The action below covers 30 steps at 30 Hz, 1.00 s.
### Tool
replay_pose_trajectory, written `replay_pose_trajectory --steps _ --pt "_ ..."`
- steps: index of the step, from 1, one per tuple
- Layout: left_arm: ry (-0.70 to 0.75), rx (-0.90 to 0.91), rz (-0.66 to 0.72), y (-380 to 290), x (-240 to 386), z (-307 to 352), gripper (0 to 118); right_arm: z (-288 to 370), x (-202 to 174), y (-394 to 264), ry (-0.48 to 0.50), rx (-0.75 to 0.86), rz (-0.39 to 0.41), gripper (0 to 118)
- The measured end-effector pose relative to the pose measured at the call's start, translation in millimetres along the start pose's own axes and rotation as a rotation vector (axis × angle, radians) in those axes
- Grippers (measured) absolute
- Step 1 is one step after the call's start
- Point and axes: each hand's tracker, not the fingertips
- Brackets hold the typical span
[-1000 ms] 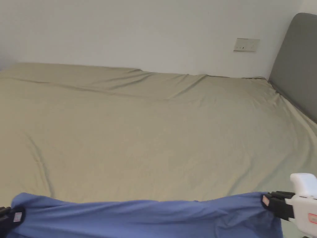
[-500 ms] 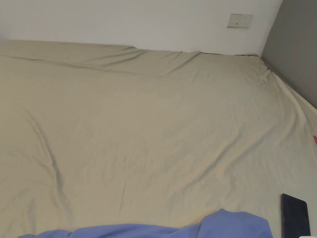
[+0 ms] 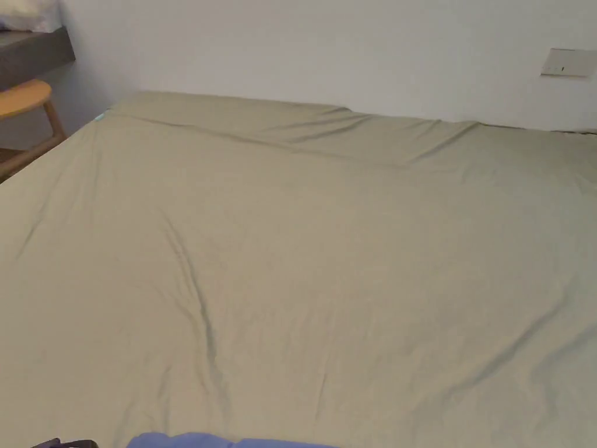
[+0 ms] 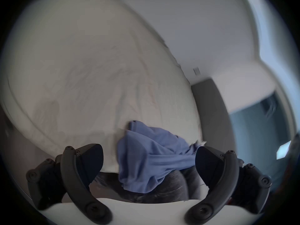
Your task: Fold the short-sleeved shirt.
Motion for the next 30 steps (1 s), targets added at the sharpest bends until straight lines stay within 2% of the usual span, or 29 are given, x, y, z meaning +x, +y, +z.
replay_pose_trajectory --steps 2,4,5,7,10,12,14,15,16,17,18,19,20,22,27,30 --pt "-0.044 -0.085 0.171 11 -30 -13 116 17 -2 14 0.027 0.099 -0.001 99" --pt "-0.274 -0.088 0.219 18 -48 -25 116 28 -10 27 0.034 0.151 0.003 99" --pt "-0.296 -0.107 0.246 21 -48 -35 116 30 -14 33 0.035 0.157 0.005 99" --pt "-0.269 -0.166 0.217 25 -40 -55 116 28 -22 40 0.031 0.159 0.007 99" --pt "-0.241 -0.333 0.039 21 -20 -92 116 16 -31 40 0.041 0.165 0.003 99" --pt "-0.222 -0.411 -0.088 8 -1 -113 116 2 -38 36 0.082 0.143 -0.020 99" --pt "-0.311 -0.447 -0.059 5 6 -126 116 -12 -48 31 0.094 0.116 -0.023 99" --pt "-0.291 -0.493 0.006 0 3 -134 116 -18 -53 28 0.099 0.102 -0.020 99" --pt "-0.293 -0.509 0.010 -2 2 -139 110 -23 -58 25 0.106 0.090 -0.018 99" --pt "-0.278 -0.489 -0.021 -3 3 -139 89 -27 -62 22 0.120 0.076 -0.014 99" --pt "-0.193 -0.466 -0.094 -5 0 -140 16 -30 -69 19 0.135 0.063 -0.007 99" --pt "-0.146 -0.453 -0.136 -2 -10 -144 18 -32 -73 17 0.143 0.055 -0.001 99" --pt "-0.133 -0.444 -0.099 1 -23 -143 18 -33 -76 14 0.148 0.049 0.007 99" --pt "-0.283 -0.432 0.030 2 -36 -137 18 -33 -80 11 0.154 0.045 0.019 99" --pt "-0.197 -0.307 -0.105 6 -10 -124 18 -26 -73 11 0.141 0.055 -0.008 99" --pt "-0.224 -0.254 -0.118 26 -7 -113 18 -20 -64 14 0.115 0.075 -0.042 99"
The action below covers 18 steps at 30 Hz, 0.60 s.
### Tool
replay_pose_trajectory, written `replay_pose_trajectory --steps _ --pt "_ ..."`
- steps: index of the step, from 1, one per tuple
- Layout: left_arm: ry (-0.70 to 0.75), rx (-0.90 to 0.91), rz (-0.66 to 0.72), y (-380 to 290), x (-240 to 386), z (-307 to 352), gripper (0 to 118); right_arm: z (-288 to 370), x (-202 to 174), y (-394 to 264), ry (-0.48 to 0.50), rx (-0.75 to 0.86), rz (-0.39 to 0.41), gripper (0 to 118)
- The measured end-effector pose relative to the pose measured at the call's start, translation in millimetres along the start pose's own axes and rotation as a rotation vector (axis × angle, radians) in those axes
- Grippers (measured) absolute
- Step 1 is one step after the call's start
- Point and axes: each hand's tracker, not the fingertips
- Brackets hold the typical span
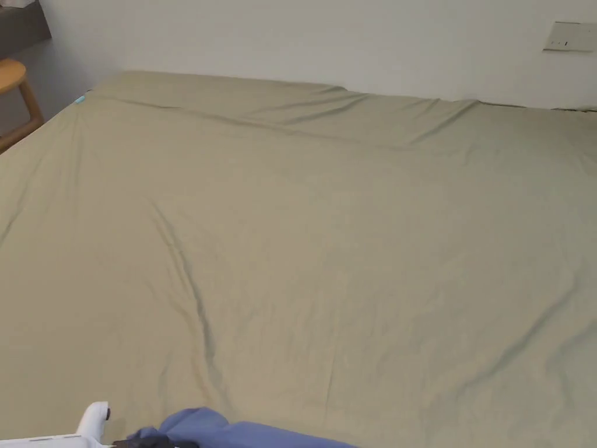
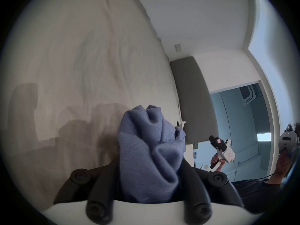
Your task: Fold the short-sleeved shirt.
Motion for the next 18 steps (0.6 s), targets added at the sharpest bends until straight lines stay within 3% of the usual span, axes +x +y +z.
replay_pose_trajectory --steps 5,9,18 --pt "0.034 0.137 -0.012 39 20 39 18 12 14 7 -0.046 0.043 -0.029 99" --pt "0.164 0.174 -0.008 71 18 94 18 17 22 10 -0.068 0.076 -0.065 99" --pt "0.751 0.063 -0.153 110 57 174 18 16 25 6 -0.062 0.084 -0.104 99"
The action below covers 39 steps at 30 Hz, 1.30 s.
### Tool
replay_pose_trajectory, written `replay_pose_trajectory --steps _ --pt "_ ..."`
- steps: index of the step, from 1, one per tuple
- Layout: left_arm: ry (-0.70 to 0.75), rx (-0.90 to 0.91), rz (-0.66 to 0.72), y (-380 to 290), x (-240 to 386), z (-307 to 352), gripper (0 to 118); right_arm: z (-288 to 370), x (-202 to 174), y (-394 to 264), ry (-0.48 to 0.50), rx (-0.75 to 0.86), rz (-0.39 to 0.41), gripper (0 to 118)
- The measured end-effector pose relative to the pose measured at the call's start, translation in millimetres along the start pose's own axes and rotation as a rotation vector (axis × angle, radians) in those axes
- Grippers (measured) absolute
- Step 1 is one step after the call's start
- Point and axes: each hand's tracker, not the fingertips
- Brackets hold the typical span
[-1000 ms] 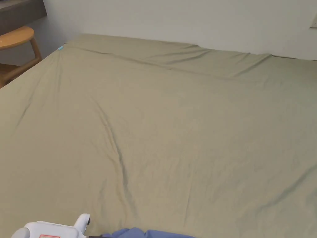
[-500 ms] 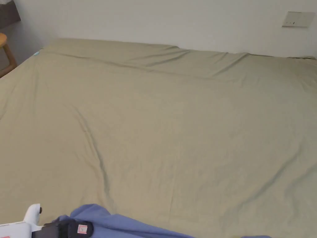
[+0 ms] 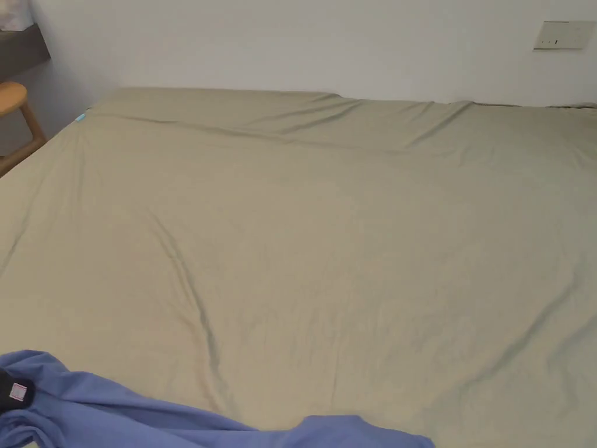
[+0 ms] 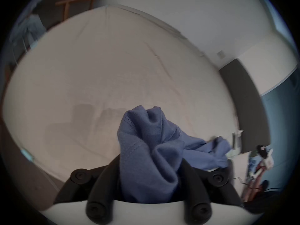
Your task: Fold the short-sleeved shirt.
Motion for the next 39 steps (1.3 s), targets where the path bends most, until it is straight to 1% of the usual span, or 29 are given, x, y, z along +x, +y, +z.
replay_pose_trajectory --steps 1,2,3,4,5,8,11,12,14,16,18,20,21,22,23,24,25,26,27,28,31,32,33,34,35,36,37,38,39 --pt "0.039 -0.002 -0.038 4 10 2 18 0 -1 0 0.007 -0.002 0.000 99" --pt "0.130 -0.015 -0.082 6 26 1 18 -1 -2 -1 0.008 -0.003 0.001 99" --pt "0.265 -0.020 -0.108 -4 72 8 18 -1 -4 -2 0.008 -0.006 0.005 99" --pt "0.301 -0.039 -0.111 -6 91 7 18 -2 -6 -2 0.008 -0.007 0.011 99" --pt "0.298 -0.051 -0.110 -8 110 4 18 -3 -8 -3 0.011 -0.009 0.016 99" --pt "0.223 -0.059 -0.099 -20 161 -9 18 -4 -13 -3 0.022 -0.014 0.023 99" --pt "0.196 -0.049 -0.204 -32 210 -34 18 -4 -18 -4 0.036 -0.018 0.027 99" --pt "0.189 -0.049 -0.202 -37 225 -43 18 -3 -19 -4 0.040 -0.019 0.030 99" --pt "0.122 -0.086 -0.208 -47 250 -68 19 -2 -21 -6 0.047 -0.020 0.034 99" --pt "0.078 -0.135 -0.208 -55 253 -101 19 -2 -21 -8 0.052 -0.023 0.035 99" --pt "0.097 -0.215 -0.228 -74 265 -134 20 -1 -22 -11 0.053 -0.032 0.031 99" --pt "0.124 -0.251 -0.279 -90 264 -159 22 1 -21 -14 0.055 -0.041 0.030 99" --pt "0.157 -0.255 -0.272 -97 260 -169 22 3 -20 -16 0.052 -0.043 0.030 99" --pt "0.145 -0.242 -0.254 -101 255 -174 23 4 -19 -17 0.047 -0.045 0.030 99" --pt "0.115 -0.186 -0.236 -104 251 -175 24 5 -17 -18 0.042 -0.046 0.028 99" --pt "0.075 -0.141 -0.221 -100 247 -165 32 6 -15 -18 0.039 -0.049 0.024 99" --pt "-0.019 -0.149 -0.176 -97 242 -158 47 7 -14 -18 0.038 -0.048 0.021 99" --pt "-0.124 -0.092 -0.122 -95 237 -147 68 7 -12 -18 0.038 -0.046 0.017 99" --pt "-0.198 -0.034 -0.110 -92 239 -128 92 8 -11 -18 0.035 -0.045 0.012 99" --pt "-0.228 0.016 -0.104 -90 240 -110 96 8 -10 -18 0.032 -0.045 0.008 99" --pt "-0.164 0.256 -0.181 -77 240 -53 96 8 -9 -19 0.020 -0.049 0.006 99" --pt "-0.121 0.299 -0.177 -76 234 -37 95 9 -10 -21 0.019 -0.047 0.004 99" --pt "-0.078 0.345 -0.143 -79 227 -29 89 9 -10 -22 0.021 -0.047 0.000 99" --pt "-0.038 0.337 -0.140 -78 221 -31 77 8 -10 -24 0.024 -0.051 -0.008 99" --pt "0.026 0.287 -0.142 -78 218 -41 45 7 -10 -27 0.030 -0.056 -0.017 99" --pt "0.094 0.259 -0.156 -79 212 -54 2 5 -11 -30 0.032 -0.059 -0.025 99" --pt "0.177 0.213 -0.156 -85 204 -65 2 4 -11 -32 0.033 -0.062 -0.033 99" --pt "0.110 0.183 -0.178 -94 203 -82 2 2 -11 -35 0.034 -0.069 -0.040 99" --pt "0.026 0.107 -0.189 -96 208 -95 2 0 -12 -37 0.032 -0.079 -0.045 99"
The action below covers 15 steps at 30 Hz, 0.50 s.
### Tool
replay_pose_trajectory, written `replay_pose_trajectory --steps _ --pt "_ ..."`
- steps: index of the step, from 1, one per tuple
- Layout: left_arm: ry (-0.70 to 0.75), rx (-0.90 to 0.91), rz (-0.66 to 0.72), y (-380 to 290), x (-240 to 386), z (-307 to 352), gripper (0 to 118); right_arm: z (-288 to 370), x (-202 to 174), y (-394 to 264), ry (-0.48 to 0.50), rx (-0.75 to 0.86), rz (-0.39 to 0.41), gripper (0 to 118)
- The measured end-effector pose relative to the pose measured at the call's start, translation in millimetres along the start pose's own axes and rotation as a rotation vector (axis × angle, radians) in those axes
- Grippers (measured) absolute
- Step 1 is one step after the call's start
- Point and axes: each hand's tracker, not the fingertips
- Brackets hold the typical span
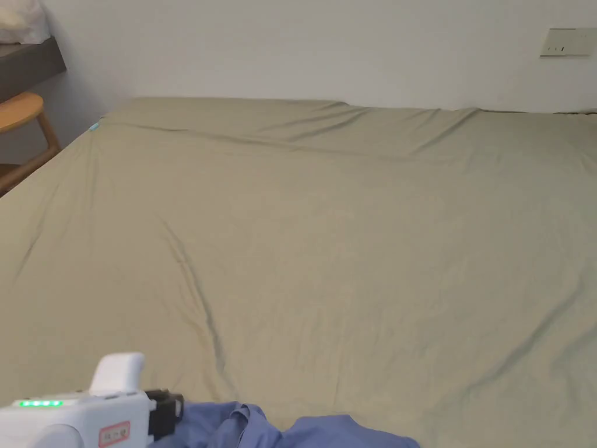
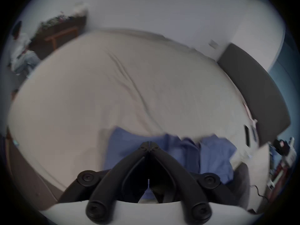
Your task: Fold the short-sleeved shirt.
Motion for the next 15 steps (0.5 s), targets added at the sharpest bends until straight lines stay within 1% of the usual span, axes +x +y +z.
replay_pose_trajectory --steps 2,4,7,8,9,12,13,15 --pt "-0.158 -0.076 0.040 -9 10 -19 2 0 -1 -4 -0.002 -0.004 -0.005 99" --pt "-0.212 -0.160 0.013 -9 28 -33 2 0 -2 -6 -0.006 -0.012 -0.011 99" --pt "-0.170 -0.264 -0.144 -12 53 -65 2 0 -1 -7 -0.010 -0.024 -0.017 99" --pt "-0.155 -0.273 -0.191 -14 67 -69 2 0 -1 -7 -0.013 -0.026 -0.016 99" --pt "-0.204 -0.326 -0.191 -17 78 -79 2 1 -1 -7 -0.017 -0.026 -0.014 99" --pt "-0.179 -0.354 -0.282 -23 105 -92 2 4 -2 -5 -0.022 -0.017 -0.017 99" --pt "-0.120 -0.342 -0.307 -22 108 -95 2 5 -2 -4 -0.021 -0.012 -0.022 99" --pt "-0.115 -0.345 -0.297 -21 109 -102 2 5 -2 -5 -0.015 -0.005 -0.033 99"
